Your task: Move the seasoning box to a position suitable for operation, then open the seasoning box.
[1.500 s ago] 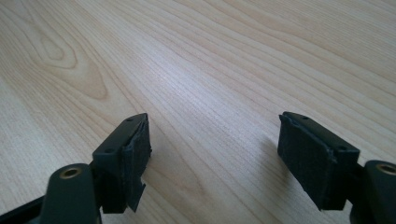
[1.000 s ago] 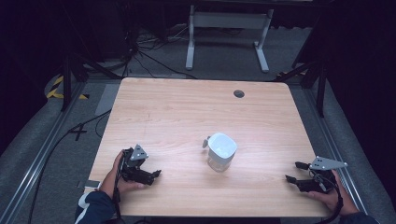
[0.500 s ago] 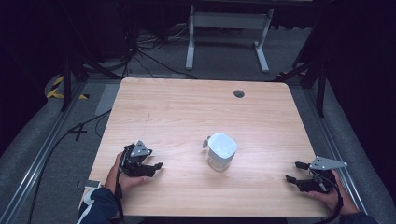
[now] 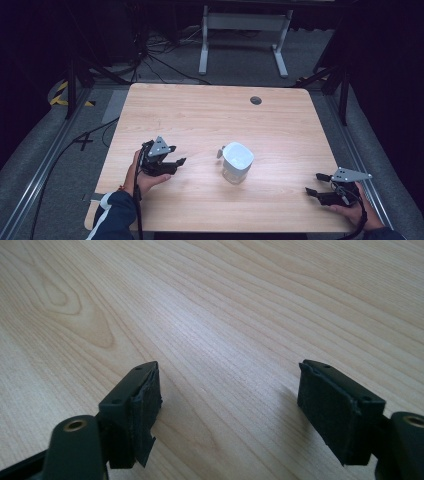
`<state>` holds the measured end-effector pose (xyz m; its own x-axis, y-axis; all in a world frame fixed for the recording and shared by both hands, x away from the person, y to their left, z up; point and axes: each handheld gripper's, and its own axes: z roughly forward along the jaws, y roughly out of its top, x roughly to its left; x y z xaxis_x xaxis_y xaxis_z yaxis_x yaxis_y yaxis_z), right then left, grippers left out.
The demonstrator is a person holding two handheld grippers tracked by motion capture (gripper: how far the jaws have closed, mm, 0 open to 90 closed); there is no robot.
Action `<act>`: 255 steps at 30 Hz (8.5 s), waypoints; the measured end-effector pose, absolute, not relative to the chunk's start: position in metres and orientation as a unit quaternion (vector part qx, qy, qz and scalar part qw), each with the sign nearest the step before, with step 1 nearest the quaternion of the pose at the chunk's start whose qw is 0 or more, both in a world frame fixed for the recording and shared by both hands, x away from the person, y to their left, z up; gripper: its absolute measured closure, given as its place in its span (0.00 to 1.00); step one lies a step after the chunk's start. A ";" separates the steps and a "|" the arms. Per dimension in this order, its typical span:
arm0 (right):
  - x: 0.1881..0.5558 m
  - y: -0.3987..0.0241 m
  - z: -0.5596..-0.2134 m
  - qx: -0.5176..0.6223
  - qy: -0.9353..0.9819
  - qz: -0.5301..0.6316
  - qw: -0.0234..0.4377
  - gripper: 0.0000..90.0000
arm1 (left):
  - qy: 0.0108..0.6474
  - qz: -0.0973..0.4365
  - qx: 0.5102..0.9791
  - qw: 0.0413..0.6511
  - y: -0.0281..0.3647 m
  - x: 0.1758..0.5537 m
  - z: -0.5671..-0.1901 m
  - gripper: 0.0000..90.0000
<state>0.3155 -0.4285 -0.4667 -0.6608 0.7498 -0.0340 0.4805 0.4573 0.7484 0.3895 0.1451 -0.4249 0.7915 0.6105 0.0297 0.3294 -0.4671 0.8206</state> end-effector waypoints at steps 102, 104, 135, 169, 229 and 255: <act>0.341 -0.244 -0.377 0.225 0.880 0.385 0.167 1.00 | 0.182 0.139 0.830 0.508 0.024 0.414 -0.389 1.00; 0.341 -0.241 -0.376 0.222 0.882 0.379 0.169 1.00 | 0.182 0.138 0.830 0.509 0.024 0.414 -0.389 1.00; 0.349 -0.227 -0.359 0.202 0.861 0.426 0.193 1.00 | 0.190 0.144 0.832 0.501 0.024 0.416 -0.393 0.97; 0.369 -0.203 -0.341 0.195 0.857 0.431 0.203 0.98 | 0.228 0.171 0.864 0.416 0.097 0.393 -0.421 0.86; 0.359 -0.283 -0.348 0.219 0.877 0.350 0.246 0.54 | 0.351 0.147 0.846 0.373 0.216 0.349 -0.481 0.32; 0.338 -0.362 -0.419 0.272 0.885 0.310 0.217 0.45 | 0.356 0.145 0.844 0.373 0.215 0.349 -0.481 0.31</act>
<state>0.3381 -0.3619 -0.4187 -0.7578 0.6155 -0.2166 0.3461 0.6606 0.6662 0.3488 0.2150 -0.4809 0.7045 0.7094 -0.0206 0.4929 -0.4683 0.7333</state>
